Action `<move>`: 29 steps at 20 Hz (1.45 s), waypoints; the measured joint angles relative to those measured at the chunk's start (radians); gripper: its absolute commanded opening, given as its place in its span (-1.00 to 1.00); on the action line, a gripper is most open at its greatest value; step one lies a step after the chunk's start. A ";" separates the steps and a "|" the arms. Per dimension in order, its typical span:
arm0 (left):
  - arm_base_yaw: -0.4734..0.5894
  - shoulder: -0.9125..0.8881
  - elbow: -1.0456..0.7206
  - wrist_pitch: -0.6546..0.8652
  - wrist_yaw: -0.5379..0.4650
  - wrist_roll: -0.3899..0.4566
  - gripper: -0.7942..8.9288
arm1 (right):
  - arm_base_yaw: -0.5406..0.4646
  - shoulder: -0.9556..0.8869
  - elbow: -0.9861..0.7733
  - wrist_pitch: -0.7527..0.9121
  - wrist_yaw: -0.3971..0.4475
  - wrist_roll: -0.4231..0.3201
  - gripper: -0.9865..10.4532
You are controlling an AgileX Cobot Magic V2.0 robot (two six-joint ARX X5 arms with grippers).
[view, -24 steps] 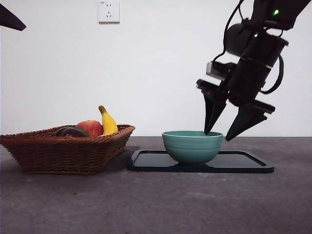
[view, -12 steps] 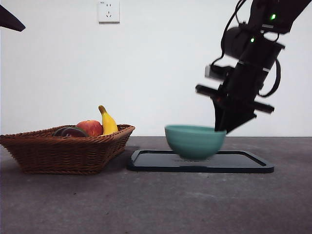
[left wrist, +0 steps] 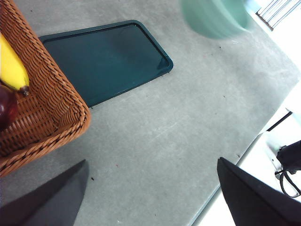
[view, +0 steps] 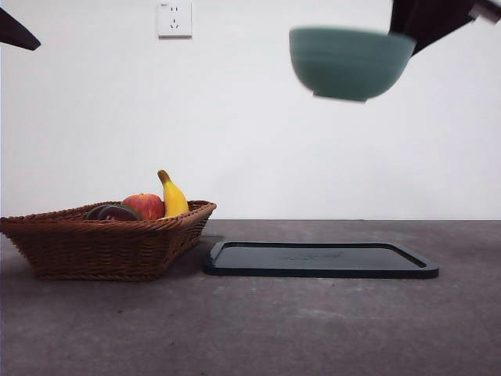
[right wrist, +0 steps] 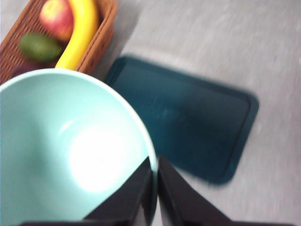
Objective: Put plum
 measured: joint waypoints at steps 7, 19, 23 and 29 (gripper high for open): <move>0.000 0.000 0.000 0.000 0.000 0.000 0.06 | 0.113 -0.126 -0.178 0.014 -0.001 -0.006 -0.81; 0.000 0.000 0.000 0.000 0.000 0.000 0.06 | 0.258 -0.075 -0.565 0.351 0.044 0.058 -0.81; 0.000 0.000 0.000 0.000 0.000 0.000 0.06 | 0.267 0.008 -0.596 0.423 0.051 0.063 -0.81; 0.000 0.000 0.000 -0.026 0.000 0.000 0.06 | 0.267 0.069 -0.596 0.466 0.073 0.066 -0.81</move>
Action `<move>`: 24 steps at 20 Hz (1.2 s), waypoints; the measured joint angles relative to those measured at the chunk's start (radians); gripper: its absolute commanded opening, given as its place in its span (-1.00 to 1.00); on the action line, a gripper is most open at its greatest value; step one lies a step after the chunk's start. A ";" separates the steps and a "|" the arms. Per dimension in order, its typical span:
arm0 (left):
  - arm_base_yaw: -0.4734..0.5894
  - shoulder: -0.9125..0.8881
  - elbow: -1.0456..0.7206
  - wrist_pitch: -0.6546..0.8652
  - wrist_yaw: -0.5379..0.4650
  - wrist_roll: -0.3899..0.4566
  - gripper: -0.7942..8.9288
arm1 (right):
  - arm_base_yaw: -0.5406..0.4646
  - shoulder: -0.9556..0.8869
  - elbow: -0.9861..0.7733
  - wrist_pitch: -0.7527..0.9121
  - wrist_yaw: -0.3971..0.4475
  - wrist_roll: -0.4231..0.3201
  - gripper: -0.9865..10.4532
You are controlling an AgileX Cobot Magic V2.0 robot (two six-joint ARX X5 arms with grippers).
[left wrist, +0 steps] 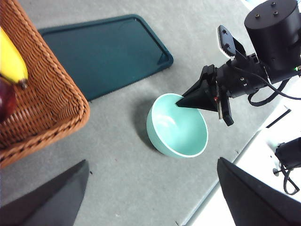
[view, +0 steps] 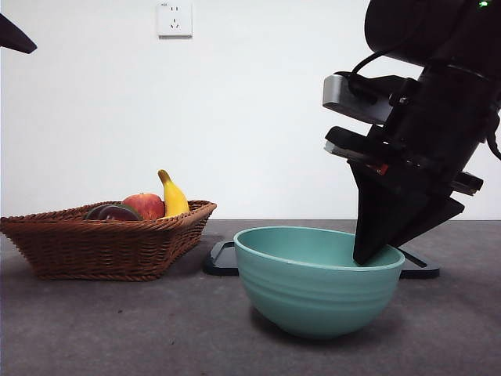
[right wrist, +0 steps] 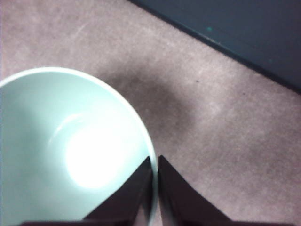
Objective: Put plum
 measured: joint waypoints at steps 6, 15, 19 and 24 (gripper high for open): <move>0.000 0.000 0.000 0.000 0.000 0.000 0.06 | 0.000 0.001 0.000 0.000 0.000 0.006 -0.46; 0.000 0.000 0.000 0.000 0.000 0.000 0.06 | 0.000 -0.085 0.035 -0.034 0.001 0.026 -0.30; 0.000 0.000 0.000 0.000 0.000 0.000 0.06 | 0.000 -0.189 0.097 -0.093 0.001 0.026 -0.30; 0.000 0.000 0.000 0.000 0.000 0.000 0.06 | 0.000 -0.330 0.156 -0.195 -0.069 0.018 -0.30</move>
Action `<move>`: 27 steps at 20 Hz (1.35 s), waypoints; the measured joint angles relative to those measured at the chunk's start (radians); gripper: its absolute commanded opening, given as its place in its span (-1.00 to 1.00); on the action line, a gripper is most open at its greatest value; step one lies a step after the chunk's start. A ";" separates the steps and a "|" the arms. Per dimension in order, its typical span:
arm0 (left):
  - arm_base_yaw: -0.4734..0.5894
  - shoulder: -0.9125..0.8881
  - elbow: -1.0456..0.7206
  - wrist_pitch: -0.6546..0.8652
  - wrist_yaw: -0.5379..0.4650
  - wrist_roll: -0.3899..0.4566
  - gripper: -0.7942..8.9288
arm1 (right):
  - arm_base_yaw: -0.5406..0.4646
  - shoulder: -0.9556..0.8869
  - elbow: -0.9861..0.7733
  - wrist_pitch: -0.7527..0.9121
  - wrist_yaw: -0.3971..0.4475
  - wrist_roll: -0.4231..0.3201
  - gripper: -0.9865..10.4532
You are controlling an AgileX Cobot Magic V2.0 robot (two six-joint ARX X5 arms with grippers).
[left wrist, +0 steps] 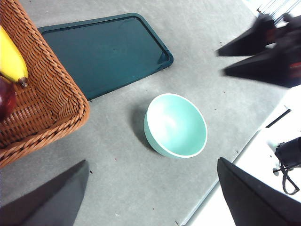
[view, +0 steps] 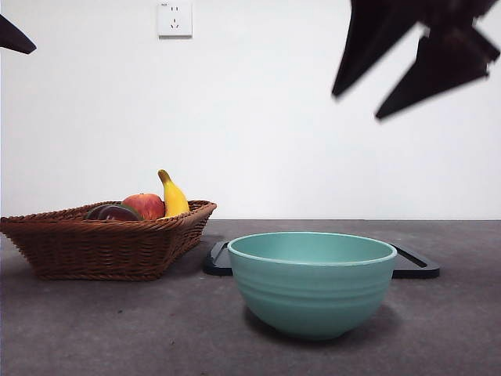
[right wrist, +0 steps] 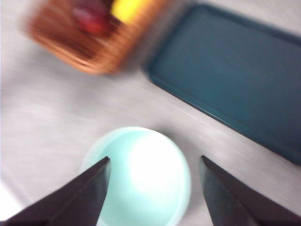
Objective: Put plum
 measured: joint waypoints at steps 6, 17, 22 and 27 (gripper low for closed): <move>0.000 0.000 0.000 0.000 0.000 0.000 0.06 | 0.000 -0.139 0.003 -0.130 -0.184 -0.007 -0.30; 0.000 0.000 0.000 0.000 0.000 0.000 0.03 | 0.000 -0.167 0.003 -0.187 -0.190 -0.034 -0.30; 0.000 0.000 0.000 0.000 0.000 0.001 -0.82 | 0.000 -0.167 0.003 -0.187 -0.190 -0.038 -0.82; 0.000 0.000 0.000 0.000 0.000 0.001 -0.82 | 0.000 -0.167 0.003 -0.187 -0.190 -0.056 -0.82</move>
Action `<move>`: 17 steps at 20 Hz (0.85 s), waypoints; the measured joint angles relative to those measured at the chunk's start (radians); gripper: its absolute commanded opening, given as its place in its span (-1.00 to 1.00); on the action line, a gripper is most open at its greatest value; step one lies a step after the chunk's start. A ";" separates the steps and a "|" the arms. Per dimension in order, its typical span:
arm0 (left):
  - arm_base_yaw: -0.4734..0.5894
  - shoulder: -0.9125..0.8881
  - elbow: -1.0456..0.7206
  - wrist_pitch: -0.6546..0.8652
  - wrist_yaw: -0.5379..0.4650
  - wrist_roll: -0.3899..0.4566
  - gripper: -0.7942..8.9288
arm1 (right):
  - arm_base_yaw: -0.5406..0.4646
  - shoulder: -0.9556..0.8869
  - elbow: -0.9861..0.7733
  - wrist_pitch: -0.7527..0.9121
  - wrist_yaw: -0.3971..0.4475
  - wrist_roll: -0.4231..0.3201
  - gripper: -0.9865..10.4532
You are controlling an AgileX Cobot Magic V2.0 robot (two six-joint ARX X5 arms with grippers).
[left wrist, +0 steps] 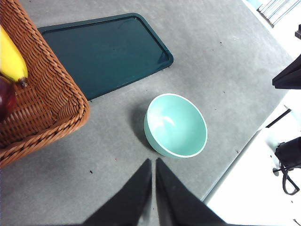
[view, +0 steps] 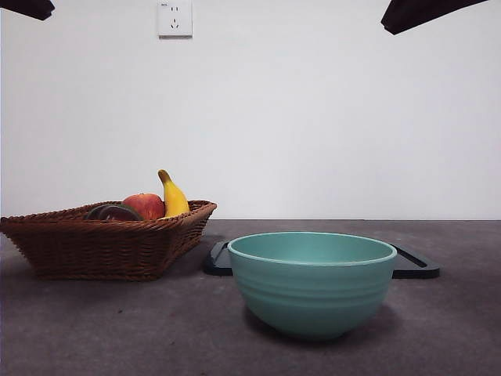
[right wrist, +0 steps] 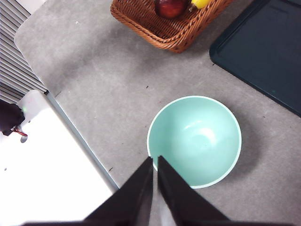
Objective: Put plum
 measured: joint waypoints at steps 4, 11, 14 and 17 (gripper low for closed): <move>0.000 0.000 0.000 0.000 0.000 0.000 -0.82 | 0.000 0.000 0.000 0.007 0.000 0.000 -0.82; 0.000 0.000 0.000 0.000 0.000 0.000 -0.82 | 0.000 0.000 0.000 0.019 0.000 0.000 -0.82; 0.000 0.000 0.000 0.000 0.000 0.000 -0.82 | 0.000 0.000 0.000 0.019 0.000 0.000 -0.82; 0.000 0.000 0.000 0.000 0.000 0.000 -0.82 | 0.000 0.000 0.000 0.019 0.000 0.000 -0.82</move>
